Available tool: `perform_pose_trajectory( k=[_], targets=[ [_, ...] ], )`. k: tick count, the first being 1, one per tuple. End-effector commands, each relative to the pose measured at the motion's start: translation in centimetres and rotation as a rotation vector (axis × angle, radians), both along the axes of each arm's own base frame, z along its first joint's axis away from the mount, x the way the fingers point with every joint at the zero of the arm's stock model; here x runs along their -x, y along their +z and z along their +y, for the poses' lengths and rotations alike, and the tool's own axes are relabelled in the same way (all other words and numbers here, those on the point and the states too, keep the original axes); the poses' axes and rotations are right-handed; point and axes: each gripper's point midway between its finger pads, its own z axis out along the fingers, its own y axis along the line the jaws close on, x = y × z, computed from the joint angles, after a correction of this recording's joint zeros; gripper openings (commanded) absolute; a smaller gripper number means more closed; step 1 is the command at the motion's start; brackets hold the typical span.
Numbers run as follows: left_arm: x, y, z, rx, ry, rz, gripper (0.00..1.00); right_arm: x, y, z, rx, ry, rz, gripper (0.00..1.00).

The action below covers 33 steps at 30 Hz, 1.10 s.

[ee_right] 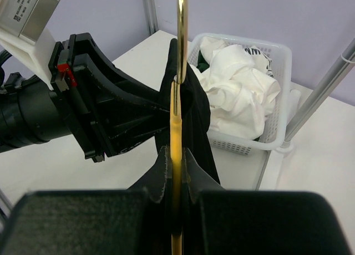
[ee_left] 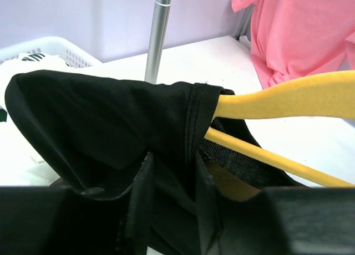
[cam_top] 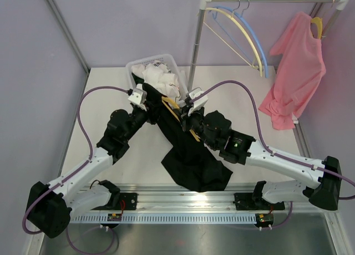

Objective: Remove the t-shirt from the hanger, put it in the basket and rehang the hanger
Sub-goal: Remove the tshirt from the hanger

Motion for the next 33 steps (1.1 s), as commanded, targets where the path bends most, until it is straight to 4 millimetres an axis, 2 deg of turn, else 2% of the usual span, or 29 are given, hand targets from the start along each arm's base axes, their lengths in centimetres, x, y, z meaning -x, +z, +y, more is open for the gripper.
perform_pose_trajectory(
  k=[1, 5, 10, 16, 20, 33],
  targets=[
    [-0.4, 3.6, 0.4, 0.032, 0.034, -0.087, 0.29, -0.3, 4.4, -0.2, -0.093, -0.038, -0.074, 0.00],
    [-0.2, 4.2, 1.0, 0.019, 0.053, -0.104, 0.00, -0.8, 4.2, -0.4, -0.075, -0.072, -0.064, 0.00],
    [0.6, 5.0, 1.5, -0.013, 0.049, -0.125, 0.00, -1.2, 3.8, -0.7, -0.052, -0.106, -0.047, 0.00],
    [1.5, 5.5, 0.6, -0.083, 0.015, -0.151, 0.00, -0.9, 2.4, -0.5, 0.008, -0.099, 0.047, 0.00],
    [2.6, 5.5, -0.9, -0.130, -0.033, -0.166, 0.00, -0.4, 1.7, -0.6, 0.050, -0.095, 0.112, 0.00],
    [4.1, 6.0, -1.4, -0.224, 0.010, -0.223, 0.00, 0.4, -0.2, -1.7, 0.110, -0.107, 0.207, 0.00]
  ],
)
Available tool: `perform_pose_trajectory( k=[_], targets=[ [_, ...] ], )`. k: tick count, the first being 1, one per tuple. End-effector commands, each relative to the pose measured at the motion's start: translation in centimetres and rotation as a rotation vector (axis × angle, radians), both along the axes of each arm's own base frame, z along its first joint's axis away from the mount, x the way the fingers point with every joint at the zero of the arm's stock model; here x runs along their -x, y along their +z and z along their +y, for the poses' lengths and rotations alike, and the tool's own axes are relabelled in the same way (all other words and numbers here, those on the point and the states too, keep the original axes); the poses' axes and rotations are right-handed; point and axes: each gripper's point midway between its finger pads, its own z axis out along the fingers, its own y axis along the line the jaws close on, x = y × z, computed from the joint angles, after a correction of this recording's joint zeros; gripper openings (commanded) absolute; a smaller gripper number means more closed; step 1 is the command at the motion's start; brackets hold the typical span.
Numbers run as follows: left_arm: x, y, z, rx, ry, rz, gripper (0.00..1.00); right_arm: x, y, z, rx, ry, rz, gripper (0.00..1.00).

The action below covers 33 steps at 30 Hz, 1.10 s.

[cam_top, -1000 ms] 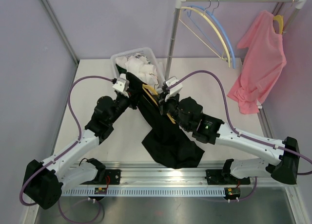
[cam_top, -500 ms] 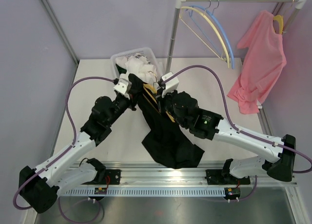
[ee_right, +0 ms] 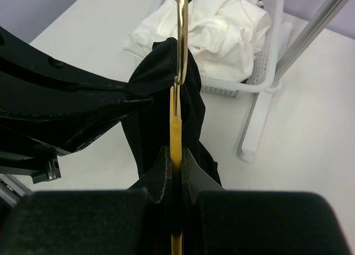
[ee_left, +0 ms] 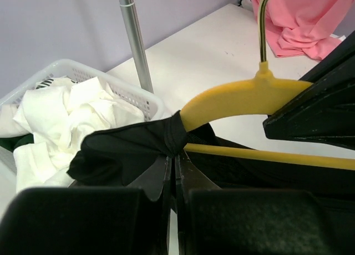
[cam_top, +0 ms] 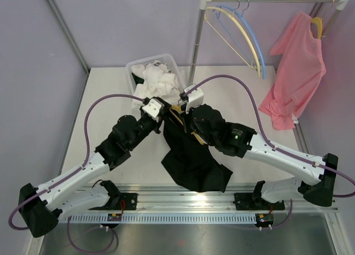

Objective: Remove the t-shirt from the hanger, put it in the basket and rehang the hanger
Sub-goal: Remove the tshirt from the hanger

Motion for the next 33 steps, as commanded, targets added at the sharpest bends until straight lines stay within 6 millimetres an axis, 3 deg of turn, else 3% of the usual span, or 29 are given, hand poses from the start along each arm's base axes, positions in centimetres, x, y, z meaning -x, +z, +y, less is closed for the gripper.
perform_pose_trajectory(
  k=[1, 10, 16, 25, 29, 33],
  targets=[
    [0.1, 4.9, 1.0, 0.060, 0.040, -0.114, 0.00, 0.0, 2.3, -0.3, -0.046, -0.033, -0.008, 0.00],
    [1.5, 4.4, -0.6, 0.024, -0.020, -0.138, 0.00, -0.1, 1.8, 0.6, -0.027, -0.019, 0.008, 0.00],
    [0.0, 5.2, 1.1, 0.034, 0.126, -0.131, 0.00, 0.0, 0.5, 1.0, 0.017, -0.008, 0.044, 0.00],
    [1.2, 9.4, 1.8, 0.081, 0.095, -0.199, 0.00, 1.0, 0.4, 1.4, 0.007, 0.037, 0.064, 0.00],
    [1.4, 10.5, 1.5, 0.080, 0.076, -0.212, 0.00, 1.8, 1.9, 1.1, -0.031, 0.057, 0.046, 0.00],
    [2.0, 12.9, 1.4, 0.111, 0.043, -0.240, 0.00, 2.4, 3.0, 0.9, -0.032, 0.060, 0.037, 0.00]
  ],
)
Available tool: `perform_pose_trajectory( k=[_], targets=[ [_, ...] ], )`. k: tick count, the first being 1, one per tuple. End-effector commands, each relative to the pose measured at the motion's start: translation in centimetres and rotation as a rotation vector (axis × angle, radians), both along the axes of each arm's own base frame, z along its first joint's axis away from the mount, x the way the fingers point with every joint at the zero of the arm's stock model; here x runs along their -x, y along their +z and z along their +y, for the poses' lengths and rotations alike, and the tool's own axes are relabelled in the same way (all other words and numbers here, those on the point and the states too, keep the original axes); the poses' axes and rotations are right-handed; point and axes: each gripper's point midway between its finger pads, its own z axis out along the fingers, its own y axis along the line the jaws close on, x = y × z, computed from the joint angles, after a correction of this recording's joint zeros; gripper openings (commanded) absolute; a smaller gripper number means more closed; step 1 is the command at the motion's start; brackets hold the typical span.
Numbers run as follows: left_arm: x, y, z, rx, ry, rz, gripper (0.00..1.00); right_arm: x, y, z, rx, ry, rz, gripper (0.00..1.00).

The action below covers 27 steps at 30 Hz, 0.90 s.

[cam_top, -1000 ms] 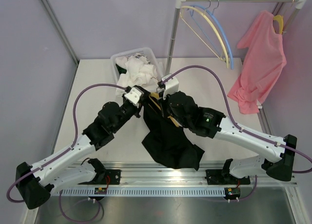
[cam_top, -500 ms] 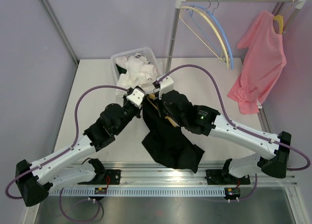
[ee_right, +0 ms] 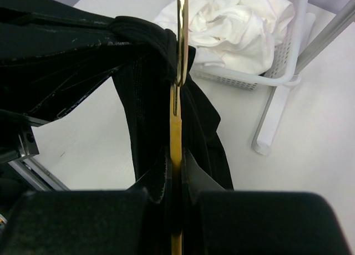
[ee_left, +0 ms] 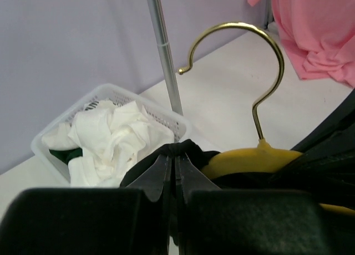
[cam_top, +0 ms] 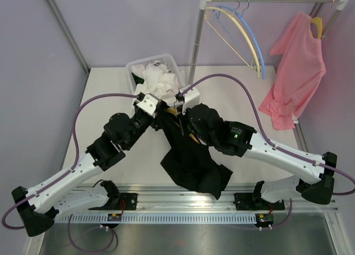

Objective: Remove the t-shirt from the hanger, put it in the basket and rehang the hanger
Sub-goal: Remove the tshirt from the hanger

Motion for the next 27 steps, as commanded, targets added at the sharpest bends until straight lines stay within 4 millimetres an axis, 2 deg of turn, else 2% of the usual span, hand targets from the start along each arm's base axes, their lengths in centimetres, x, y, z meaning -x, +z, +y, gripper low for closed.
perform_pose_trajectory(
  k=[1, 5, 9, 13, 17, 20, 21, 23, 24, 27],
  targets=[
    [1.3, 7.5, -0.3, 0.129, -0.058, -0.138, 0.00, 0.8, 3.2, -0.5, -0.052, 0.000, -0.026, 0.00],
    [1.9, 8.1, -1.3, 0.121, -0.105, -0.136, 0.00, 0.6, 3.7, -0.3, -0.049, -0.007, -0.034, 0.00],
    [3.1, 7.6, -3.0, 0.113, -0.170, -0.124, 0.00, 0.1, 4.5, -0.2, -0.073, -0.025, -0.053, 0.00],
    [4.2, 5.6, -4.7, 0.074, -0.218, -0.091, 0.00, -0.4, 5.4, -0.7, -0.102, -0.065, -0.084, 0.00],
    [3.9, 3.6, -5.3, 0.032, -0.212, -0.063, 0.02, -0.9, 6.5, -1.3, -0.140, -0.108, -0.123, 0.00],
    [4.3, 2.9, -5.6, -0.012, -0.250, -0.078, 0.29, -1.1, 7.2, -1.7, -0.175, -0.124, -0.151, 0.00],
    [4.6, 2.7, -5.6, -0.021, -0.269, -0.078, 0.43, -1.1, 7.4, -1.9, -0.184, -0.127, -0.159, 0.00],
    [5.0, 2.8, -5.7, -0.023, -0.288, -0.074, 0.49, -1.2, 8.0, -2.5, -0.204, -0.147, -0.179, 0.00],
    [5.1, 3.1, -5.5, -0.025, -0.291, -0.074, 0.57, -1.3, 8.1, -2.6, -0.213, -0.156, -0.187, 0.00],
    [5.4, 3.6, -5.2, -0.031, -0.298, -0.078, 0.63, -1.5, 8.4, -3.1, -0.226, -0.178, -0.202, 0.00]
  ],
)
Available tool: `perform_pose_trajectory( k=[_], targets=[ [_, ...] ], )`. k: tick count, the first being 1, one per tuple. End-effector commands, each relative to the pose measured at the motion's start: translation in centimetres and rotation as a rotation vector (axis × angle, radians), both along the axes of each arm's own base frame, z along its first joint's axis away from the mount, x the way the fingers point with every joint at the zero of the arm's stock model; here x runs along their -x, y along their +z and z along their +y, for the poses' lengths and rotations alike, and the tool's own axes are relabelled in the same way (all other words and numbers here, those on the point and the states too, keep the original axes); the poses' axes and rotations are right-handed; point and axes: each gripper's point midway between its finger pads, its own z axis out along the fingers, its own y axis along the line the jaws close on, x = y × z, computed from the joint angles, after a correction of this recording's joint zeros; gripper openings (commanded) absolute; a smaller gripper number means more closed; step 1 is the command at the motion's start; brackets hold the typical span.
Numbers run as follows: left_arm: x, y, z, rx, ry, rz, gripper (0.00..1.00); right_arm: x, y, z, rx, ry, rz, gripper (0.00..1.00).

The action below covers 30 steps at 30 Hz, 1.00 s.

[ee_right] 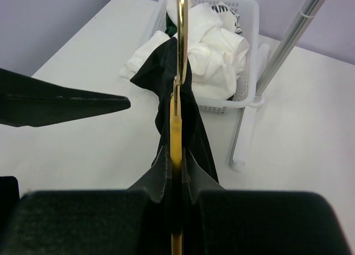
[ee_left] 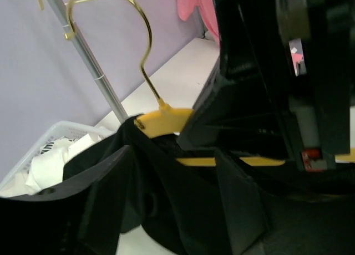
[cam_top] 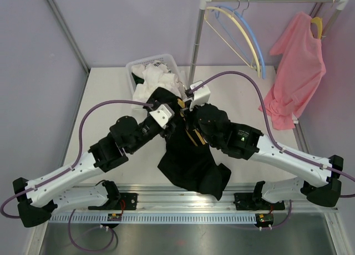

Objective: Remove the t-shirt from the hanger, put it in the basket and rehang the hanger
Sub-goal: Remove the tshirt from the hanger

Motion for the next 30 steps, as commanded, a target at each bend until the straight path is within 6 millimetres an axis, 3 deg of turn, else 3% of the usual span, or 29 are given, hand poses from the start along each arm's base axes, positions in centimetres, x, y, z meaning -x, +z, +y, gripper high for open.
perform_pose_trajectory(
  k=[1, 6, 10, 13, 16, 24, 30],
  targets=[
    [1.5, 2.5, 0.2, 0.038, -0.066, -0.042, 0.68, -0.4, 5.0, -0.9, -0.165, -0.058, -0.099, 0.00],
    [3.0, 2.9, 0.6, 0.048, -0.131, -0.067, 0.69, -0.8, 5.2, -0.7, -0.169, -0.073, -0.108, 0.00],
    [6.2, 1.1, 0.0, -0.041, -0.325, -0.183, 0.70, -1.1, 5.2, -0.2, -0.156, -0.074, -0.107, 0.00],
    [7.6, -1.5, -0.3, -0.082, -0.412, -0.210, 0.70, -1.2, 5.2, 0.0, -0.155, -0.073, -0.107, 0.00],
    [9.1, -2.4, -0.8, -0.094, -0.505, -0.218, 0.70, -1.3, 5.1, 0.3, -0.152, -0.071, -0.103, 0.00],
    [8.1, -3.2, -2.5, -0.062, -0.498, -0.231, 0.71, -1.2, 5.0, 0.8, -0.157, -0.054, -0.101, 0.00],
    [8.4, -3.5, -3.6, -0.048, -0.531, -0.194, 0.69, -1.5, 5.2, 1.4, -0.170, -0.059, -0.106, 0.00]
  ],
)
